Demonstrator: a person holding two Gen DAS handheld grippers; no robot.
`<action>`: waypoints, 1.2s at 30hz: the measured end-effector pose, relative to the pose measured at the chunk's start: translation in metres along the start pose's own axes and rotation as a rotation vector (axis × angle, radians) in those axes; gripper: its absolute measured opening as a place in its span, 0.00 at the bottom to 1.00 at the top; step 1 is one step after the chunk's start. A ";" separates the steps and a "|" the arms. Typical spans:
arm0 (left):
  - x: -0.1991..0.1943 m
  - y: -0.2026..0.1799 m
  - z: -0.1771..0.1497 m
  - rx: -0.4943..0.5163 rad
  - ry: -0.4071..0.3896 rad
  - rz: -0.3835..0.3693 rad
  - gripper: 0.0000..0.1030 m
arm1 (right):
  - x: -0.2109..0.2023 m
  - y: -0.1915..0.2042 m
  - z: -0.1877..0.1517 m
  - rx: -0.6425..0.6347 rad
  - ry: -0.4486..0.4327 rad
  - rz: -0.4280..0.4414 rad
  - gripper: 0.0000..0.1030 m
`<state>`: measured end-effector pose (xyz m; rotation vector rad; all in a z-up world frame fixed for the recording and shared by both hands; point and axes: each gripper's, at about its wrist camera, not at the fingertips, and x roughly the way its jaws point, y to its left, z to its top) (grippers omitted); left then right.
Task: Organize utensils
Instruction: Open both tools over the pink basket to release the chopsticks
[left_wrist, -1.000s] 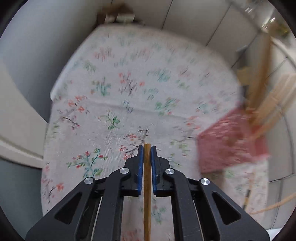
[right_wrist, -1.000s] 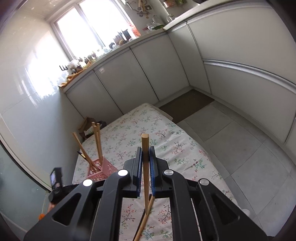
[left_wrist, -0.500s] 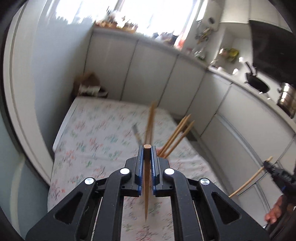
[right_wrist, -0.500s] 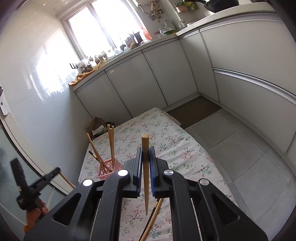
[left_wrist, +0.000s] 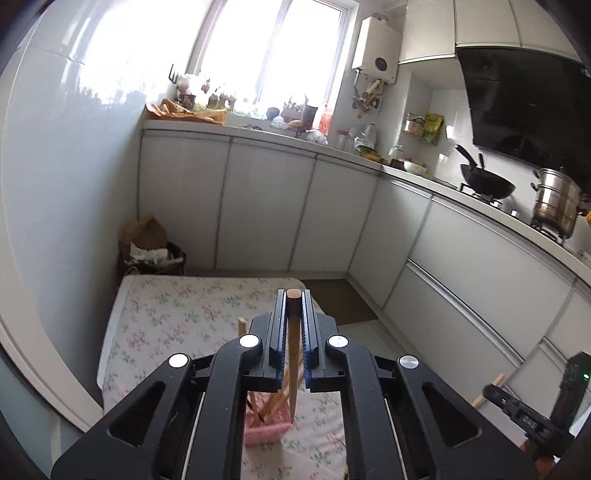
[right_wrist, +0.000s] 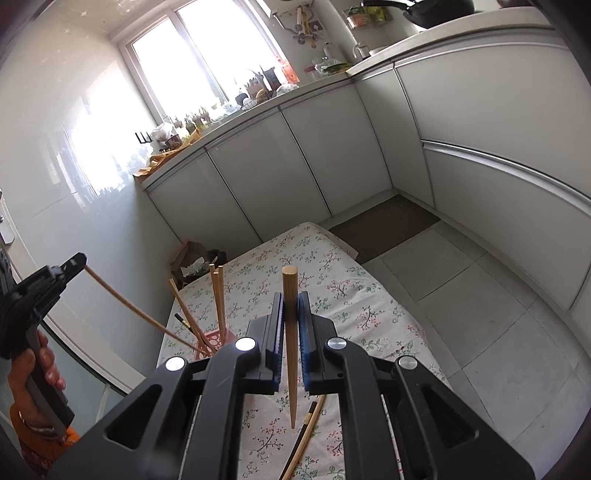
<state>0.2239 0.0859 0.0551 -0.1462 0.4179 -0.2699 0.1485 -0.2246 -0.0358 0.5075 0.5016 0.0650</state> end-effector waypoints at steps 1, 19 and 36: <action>0.003 0.000 0.001 0.005 -0.002 0.010 0.06 | 0.001 0.000 0.001 0.000 0.000 0.000 0.08; 0.035 0.040 -0.043 -0.155 0.027 -0.006 0.34 | 0.011 0.046 0.020 -0.080 -0.043 0.062 0.08; -0.039 0.111 -0.052 -0.433 -0.170 0.060 0.55 | 0.083 0.173 0.028 -0.268 -0.148 0.138 0.08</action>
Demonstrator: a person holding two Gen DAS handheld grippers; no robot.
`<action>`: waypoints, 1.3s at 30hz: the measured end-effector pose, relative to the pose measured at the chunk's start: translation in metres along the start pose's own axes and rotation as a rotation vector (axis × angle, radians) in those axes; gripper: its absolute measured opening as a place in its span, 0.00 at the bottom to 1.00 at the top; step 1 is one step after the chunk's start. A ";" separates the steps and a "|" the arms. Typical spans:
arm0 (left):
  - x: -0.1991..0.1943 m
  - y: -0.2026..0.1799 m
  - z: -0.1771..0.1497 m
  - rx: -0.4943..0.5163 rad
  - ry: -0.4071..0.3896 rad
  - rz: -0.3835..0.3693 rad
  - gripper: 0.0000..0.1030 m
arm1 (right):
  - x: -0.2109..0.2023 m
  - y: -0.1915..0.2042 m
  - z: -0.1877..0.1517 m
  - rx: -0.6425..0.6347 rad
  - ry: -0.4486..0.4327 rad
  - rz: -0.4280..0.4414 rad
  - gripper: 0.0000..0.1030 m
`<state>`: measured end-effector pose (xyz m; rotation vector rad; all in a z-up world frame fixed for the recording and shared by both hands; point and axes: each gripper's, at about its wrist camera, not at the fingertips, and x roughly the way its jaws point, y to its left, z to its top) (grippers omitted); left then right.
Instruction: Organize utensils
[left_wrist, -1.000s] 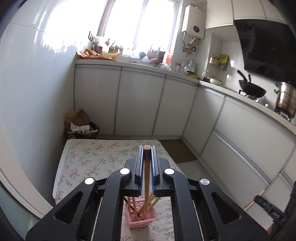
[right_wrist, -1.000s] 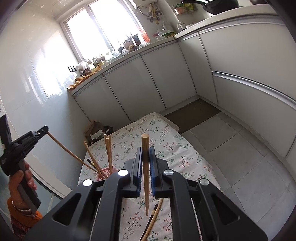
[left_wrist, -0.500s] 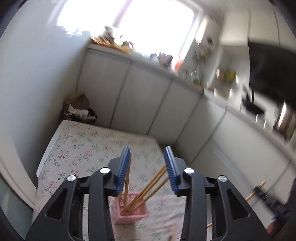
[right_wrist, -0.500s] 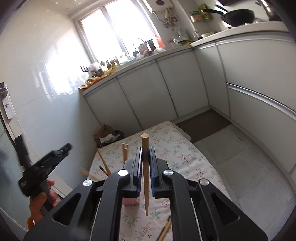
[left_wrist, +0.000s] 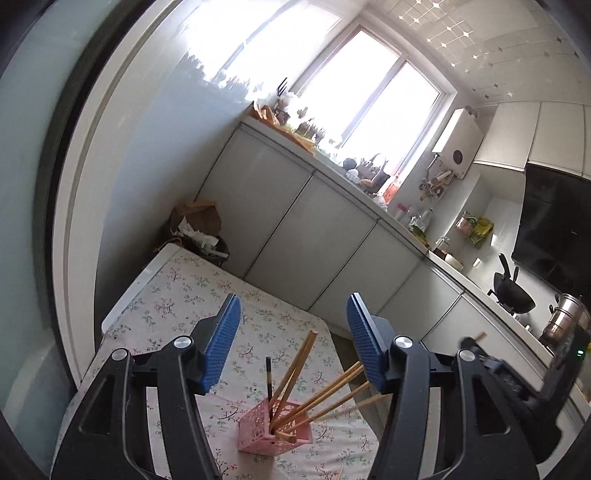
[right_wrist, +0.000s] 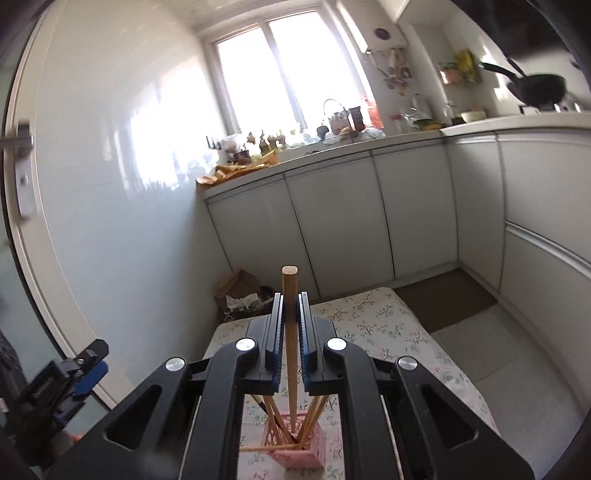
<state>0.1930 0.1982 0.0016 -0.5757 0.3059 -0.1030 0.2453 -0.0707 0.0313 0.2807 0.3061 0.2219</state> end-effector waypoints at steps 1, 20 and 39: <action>0.003 0.003 0.000 -0.005 0.012 0.001 0.55 | 0.008 0.004 -0.004 -0.010 0.006 -0.001 0.08; -0.011 0.010 0.006 -0.028 0.008 -0.020 0.68 | 0.009 -0.003 -0.020 -0.011 -0.007 -0.015 0.61; -0.018 0.009 0.009 -0.029 -0.006 -0.045 0.73 | -0.040 -0.062 -0.027 -0.060 0.011 -0.065 0.74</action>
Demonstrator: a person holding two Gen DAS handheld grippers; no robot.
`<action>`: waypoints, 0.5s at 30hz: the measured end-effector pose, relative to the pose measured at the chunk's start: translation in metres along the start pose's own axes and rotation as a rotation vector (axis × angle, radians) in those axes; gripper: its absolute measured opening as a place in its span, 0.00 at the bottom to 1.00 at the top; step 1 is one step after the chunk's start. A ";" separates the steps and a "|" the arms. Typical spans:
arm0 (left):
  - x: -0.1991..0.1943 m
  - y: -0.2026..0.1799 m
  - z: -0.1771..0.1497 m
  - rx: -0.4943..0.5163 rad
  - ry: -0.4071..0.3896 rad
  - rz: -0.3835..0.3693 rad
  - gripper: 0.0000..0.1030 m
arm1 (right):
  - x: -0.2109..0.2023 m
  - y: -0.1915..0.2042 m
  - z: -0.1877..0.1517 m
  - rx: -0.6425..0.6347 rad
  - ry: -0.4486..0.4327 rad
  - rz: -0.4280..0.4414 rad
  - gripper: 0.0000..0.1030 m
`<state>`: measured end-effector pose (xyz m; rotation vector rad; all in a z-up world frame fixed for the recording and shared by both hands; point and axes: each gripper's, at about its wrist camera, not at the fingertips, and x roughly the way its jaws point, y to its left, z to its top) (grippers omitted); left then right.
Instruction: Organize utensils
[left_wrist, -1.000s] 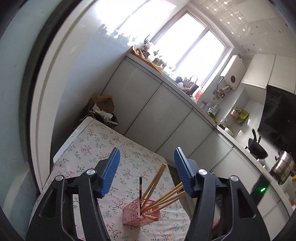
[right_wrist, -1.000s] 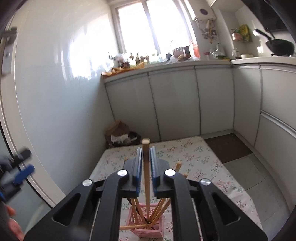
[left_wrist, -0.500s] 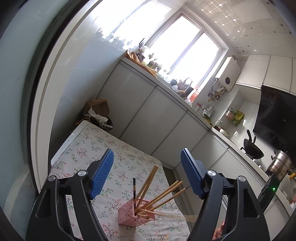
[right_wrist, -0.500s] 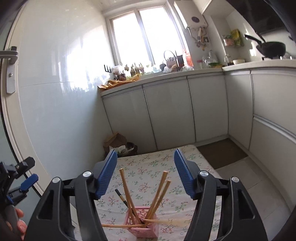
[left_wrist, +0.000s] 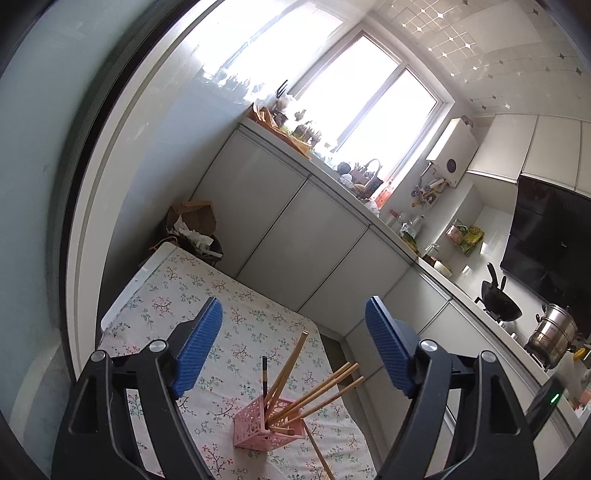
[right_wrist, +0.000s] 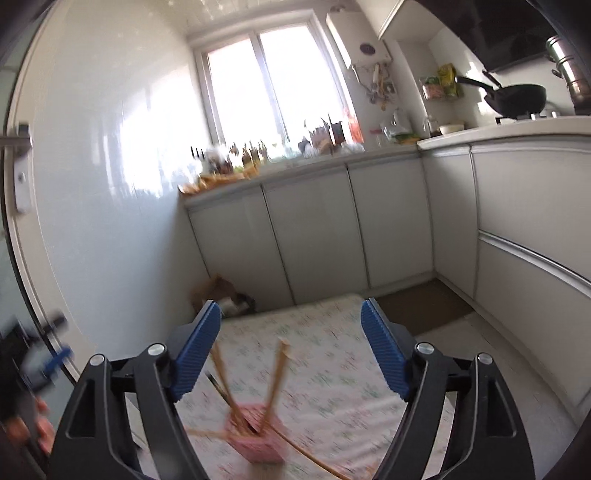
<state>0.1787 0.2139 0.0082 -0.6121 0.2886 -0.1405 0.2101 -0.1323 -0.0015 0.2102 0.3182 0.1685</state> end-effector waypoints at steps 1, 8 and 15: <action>0.000 -0.001 0.000 0.002 0.002 -0.001 0.73 | 0.008 -0.003 -0.010 -0.056 0.053 0.006 0.74; 0.004 -0.005 -0.003 0.011 0.012 0.003 0.74 | 0.065 0.014 -0.114 -0.618 0.363 0.015 0.74; 0.013 -0.011 -0.009 0.045 0.044 0.001 0.74 | 0.119 0.032 -0.133 -0.691 0.508 0.121 0.74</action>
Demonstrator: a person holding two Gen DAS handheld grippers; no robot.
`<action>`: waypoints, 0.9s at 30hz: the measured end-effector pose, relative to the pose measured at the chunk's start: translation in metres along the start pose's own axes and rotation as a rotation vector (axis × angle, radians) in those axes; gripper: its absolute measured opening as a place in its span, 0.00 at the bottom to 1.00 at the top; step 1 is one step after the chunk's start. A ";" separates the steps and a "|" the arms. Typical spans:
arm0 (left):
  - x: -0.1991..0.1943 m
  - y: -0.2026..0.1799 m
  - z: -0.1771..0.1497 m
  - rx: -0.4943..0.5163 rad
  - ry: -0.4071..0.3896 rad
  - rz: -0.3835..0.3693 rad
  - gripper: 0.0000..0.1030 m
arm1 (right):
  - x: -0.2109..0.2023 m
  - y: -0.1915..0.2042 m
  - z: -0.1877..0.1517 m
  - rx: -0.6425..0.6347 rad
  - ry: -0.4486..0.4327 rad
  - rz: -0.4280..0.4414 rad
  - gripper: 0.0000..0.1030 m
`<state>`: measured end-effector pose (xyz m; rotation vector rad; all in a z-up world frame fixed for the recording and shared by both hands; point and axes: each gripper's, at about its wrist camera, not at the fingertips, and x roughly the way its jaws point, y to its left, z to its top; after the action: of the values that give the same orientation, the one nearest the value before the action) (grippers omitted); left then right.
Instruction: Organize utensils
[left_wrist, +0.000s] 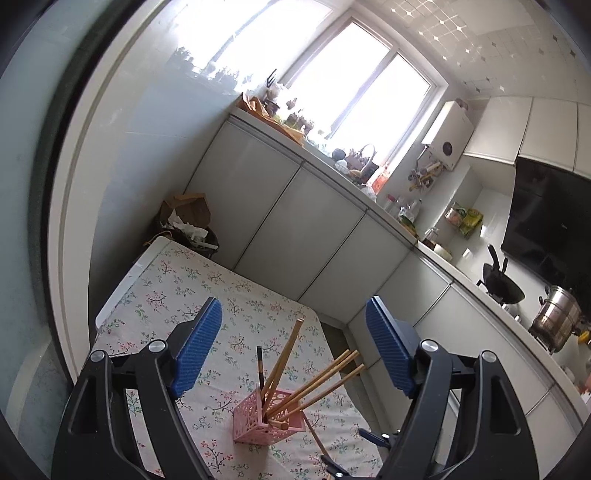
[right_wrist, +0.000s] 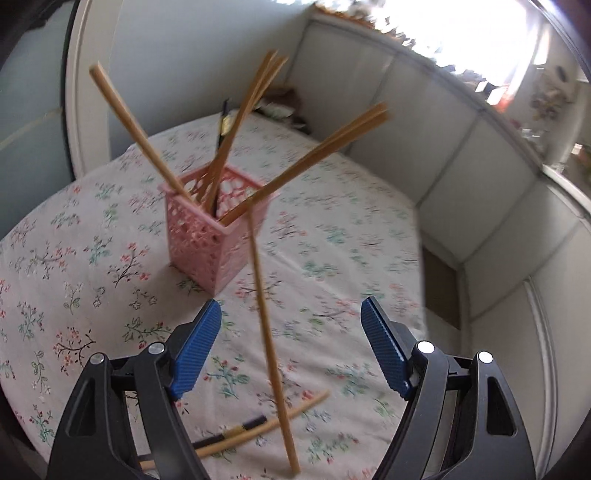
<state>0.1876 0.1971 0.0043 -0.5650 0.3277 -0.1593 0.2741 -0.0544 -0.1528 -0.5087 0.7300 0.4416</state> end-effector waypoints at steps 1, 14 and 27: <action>0.001 0.002 0.000 -0.002 0.001 0.002 0.74 | 0.006 0.002 0.003 -0.022 0.019 0.010 0.74; -0.005 0.010 0.005 -0.041 -0.009 0.008 0.75 | 0.025 -0.015 0.000 0.105 0.064 0.169 0.06; -0.014 -0.002 0.004 -0.044 -0.005 -0.036 0.76 | -0.123 -0.030 0.027 0.395 -0.372 -0.039 0.06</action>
<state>0.1764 0.2011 0.0123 -0.6153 0.3168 -0.1856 0.2218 -0.0873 -0.0387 -0.0636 0.4301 0.3316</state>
